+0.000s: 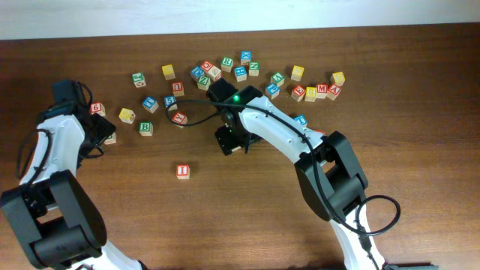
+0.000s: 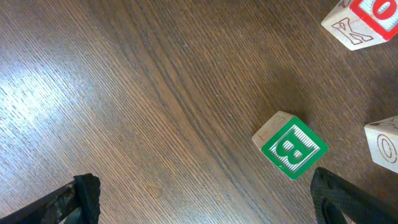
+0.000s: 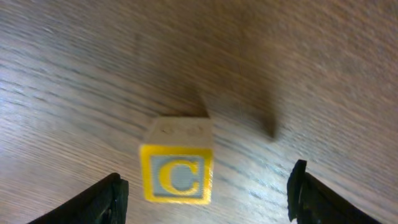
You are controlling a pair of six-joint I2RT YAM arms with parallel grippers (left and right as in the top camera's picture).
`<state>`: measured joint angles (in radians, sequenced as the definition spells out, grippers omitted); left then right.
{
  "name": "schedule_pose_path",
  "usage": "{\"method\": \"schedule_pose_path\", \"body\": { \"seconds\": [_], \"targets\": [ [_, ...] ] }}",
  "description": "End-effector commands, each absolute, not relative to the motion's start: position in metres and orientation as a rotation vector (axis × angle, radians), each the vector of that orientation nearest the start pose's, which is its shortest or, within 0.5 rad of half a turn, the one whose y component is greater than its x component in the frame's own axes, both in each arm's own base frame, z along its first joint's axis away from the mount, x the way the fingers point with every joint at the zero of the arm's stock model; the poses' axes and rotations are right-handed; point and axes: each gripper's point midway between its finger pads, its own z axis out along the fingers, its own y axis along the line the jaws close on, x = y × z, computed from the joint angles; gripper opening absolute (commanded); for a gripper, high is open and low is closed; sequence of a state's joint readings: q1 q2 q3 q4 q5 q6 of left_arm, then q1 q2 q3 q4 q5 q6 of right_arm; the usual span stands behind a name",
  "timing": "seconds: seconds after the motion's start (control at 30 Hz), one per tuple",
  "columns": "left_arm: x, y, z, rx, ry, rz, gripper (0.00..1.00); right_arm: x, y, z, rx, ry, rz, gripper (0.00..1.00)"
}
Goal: Spell out ICRA
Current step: 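Carry the yellow C block toward the red I block in the center, then lower the C block right of the red I block and open the right gripper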
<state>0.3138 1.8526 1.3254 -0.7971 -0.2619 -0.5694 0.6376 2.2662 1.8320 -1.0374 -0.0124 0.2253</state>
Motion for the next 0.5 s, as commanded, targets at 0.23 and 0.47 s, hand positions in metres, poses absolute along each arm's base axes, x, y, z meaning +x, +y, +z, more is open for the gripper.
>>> {"method": "schedule_pose_path", "body": {
  "seconds": [0.23, 0.47],
  "targets": [
    [0.3602, 0.1649, 0.0701, -1.260, 2.533, 0.326, 0.99, 0.3735, 0.2909, 0.0230, -0.613, 2.972, 0.156, 0.35],
    [0.3602, 0.1649, 0.0701, -1.260, 2.534, 0.326, 0.99, 0.3733, 0.2908, 0.0227, -0.608, 2.974, 0.156, 0.34]
  ]
}}
